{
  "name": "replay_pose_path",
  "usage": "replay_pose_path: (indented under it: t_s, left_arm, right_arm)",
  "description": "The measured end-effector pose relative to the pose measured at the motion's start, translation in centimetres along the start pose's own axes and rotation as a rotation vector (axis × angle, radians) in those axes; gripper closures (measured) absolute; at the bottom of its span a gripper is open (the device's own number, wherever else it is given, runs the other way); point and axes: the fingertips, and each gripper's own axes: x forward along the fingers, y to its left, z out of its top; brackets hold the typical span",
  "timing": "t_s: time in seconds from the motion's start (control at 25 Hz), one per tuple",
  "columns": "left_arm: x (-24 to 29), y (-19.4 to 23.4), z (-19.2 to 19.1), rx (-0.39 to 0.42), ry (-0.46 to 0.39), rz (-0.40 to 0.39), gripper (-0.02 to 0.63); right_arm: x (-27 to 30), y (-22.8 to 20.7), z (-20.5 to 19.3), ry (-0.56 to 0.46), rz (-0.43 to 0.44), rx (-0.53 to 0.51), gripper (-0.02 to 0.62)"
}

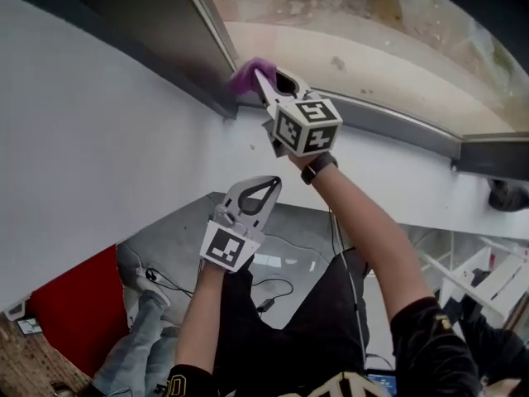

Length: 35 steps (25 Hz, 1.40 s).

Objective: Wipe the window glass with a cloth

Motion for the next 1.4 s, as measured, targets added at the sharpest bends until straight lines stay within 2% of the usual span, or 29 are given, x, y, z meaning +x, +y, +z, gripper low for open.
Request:
replay_pose_path:
  t_s: [0.12, 0.2, 0.32, 0.4, 0.48, 0.6, 0.72, 0.88, 1.0, 1.08, 1.2, 1.28, 1.4]
  left_arm:
    - [-2.1, 1.9, -0.4, 0.010, -0.003, 0.032, 0.597]
    - [-2.6, 2.5, -0.5, 0.031, -0.008, 0.041, 0.597]
    - [-1.6, 2.4, -0.4, 0.011, -0.020, 0.043, 0.597]
    - [0.6, 1.0, -0.2, -0.025, -0.025, 0.015, 0.597]
    - [4.1, -1.6, 0.3, -0.049, -0.038, -0.051, 0.597]
    - [10.7, -7.8, 1.2, -0.025, -0.048, -0.182, 0.597]
    - [17.7, -15.0, 2.3, 0.007, -0.059, -0.276, 0.597]
    - [24.4, -23.6, 3.2, 0.010, -0.094, -0.397, 0.597]
    - [26.7, -27.3, 2.6, 0.009, -0.093, -0.450, 0.597]
    - [27.5, -28.0, 1.9, -0.007, -0.077, -0.450, 0.597]
    - [27.5, -27.2, 1.3, -0.033, -0.060, -0.418, 0.597]
    - [26.4, -25.4, 1.1, -0.038, -0.055, -0.377, 0.597]
    - [23.2, -21.2, 0.4, -0.057, -0.048, -0.287, 0.597]
  right_arm:
    - [4.5, 1.8, -1.0, 0.010, 0.006, 0.008, 0.523]
    - [5.5, 0.4, -1.5, 0.019, -0.022, 0.055, 0.523]
    - [2.8, -3.7, -1.9, 0.055, -0.088, 0.028, 0.523]
    - [-1.5, -7.5, -1.6, 0.054, -0.155, 0.035, 0.523]
    - [-7.2, -12.4, -0.9, 0.038, -0.245, 0.075, 0.523]
    - [-16.6, -20.6, 0.5, 0.022, -0.377, 0.077, 0.523]
    - [-26.1, -29.4, 1.3, 0.010, -0.502, 0.072, 0.523]
    - [-40.7, -41.8, 2.3, -0.066, -0.778, 0.162, 0.523]
    - [-48.4, -47.7, 3.5, -0.118, -0.925, 0.191, 0.523]
    - [-50.2, -49.3, 4.3, -0.132, -0.951, 0.186, 0.523]
    - [-49.2, -48.7, 4.2, -0.111, -0.927, 0.170, 0.523]
    - [-46.0, -46.2, 2.8, -0.062, -0.856, 0.148, 0.523]
    - [-38.0, -39.7, 0.1, 0.034, -0.691, 0.081, 0.523]
